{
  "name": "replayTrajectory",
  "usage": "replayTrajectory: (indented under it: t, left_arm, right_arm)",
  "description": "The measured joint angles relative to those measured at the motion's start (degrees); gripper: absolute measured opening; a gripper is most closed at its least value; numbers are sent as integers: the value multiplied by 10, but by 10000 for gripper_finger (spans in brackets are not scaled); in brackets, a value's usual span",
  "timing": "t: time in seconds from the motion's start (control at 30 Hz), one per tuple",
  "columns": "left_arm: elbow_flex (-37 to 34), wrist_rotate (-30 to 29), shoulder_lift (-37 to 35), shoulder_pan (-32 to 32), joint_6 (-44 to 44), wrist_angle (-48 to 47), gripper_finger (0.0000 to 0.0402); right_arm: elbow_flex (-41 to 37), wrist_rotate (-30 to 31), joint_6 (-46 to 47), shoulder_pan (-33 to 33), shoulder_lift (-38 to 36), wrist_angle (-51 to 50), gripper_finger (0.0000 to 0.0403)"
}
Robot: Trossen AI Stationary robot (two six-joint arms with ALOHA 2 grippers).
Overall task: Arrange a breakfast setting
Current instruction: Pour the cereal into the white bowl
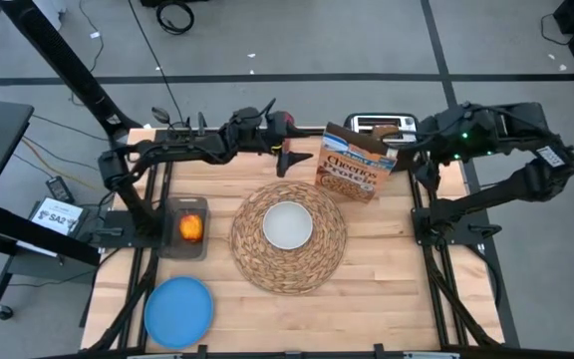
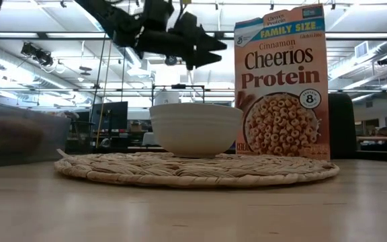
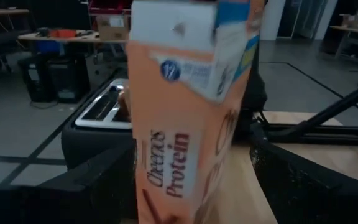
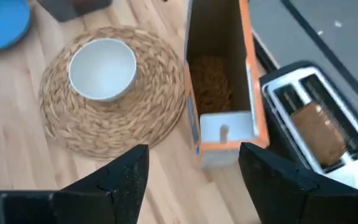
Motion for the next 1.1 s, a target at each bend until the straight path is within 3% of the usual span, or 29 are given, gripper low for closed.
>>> replayTrajectory:
  t: [0.23, 0.47, 0.77, 0.93, 1.1]
  left_arm:
    - [0, 25, 46, 3, 0, 58, 318]
    - [0, 25, 92, 2, 14, 102, 318]
    - [82, 35, 147, 11, 15, 92, 318]
    - [131, 109, 165, 7, 31, 46, 318]
    - [141, 145, 161, -5, 43, 13, 318]
  right_arm:
    - [-118, -31, 5, 0, -22, -2, 254]
    - [-224, -23, -39, 0, -10, 21, 253]
    - [-237, -14, -78, 0, 22, 34, 252]
    - [-237, 14, -102, 0, 26, 53, 252]
    - [-238, 33, -103, -1, 26, 70, 252]
